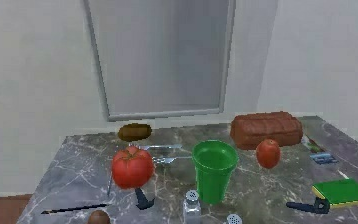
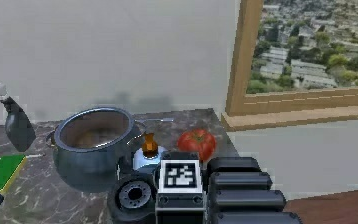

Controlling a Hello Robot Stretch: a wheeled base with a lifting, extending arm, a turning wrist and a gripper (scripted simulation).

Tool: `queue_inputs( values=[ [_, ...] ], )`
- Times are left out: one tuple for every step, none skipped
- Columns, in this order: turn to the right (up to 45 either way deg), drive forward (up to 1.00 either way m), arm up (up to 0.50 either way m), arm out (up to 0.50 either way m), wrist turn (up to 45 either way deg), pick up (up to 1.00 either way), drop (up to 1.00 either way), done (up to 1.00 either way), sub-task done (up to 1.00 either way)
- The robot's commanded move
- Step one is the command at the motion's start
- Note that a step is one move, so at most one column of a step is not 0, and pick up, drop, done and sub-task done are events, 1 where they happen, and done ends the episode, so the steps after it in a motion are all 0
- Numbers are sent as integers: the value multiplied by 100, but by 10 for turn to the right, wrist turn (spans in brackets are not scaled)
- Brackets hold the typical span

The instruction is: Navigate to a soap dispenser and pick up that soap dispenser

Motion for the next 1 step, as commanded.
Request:
queue_inputs(
  values=[
    [0, 0, 0, 0, 0, 0, 0, 100, 0]
  ],
)
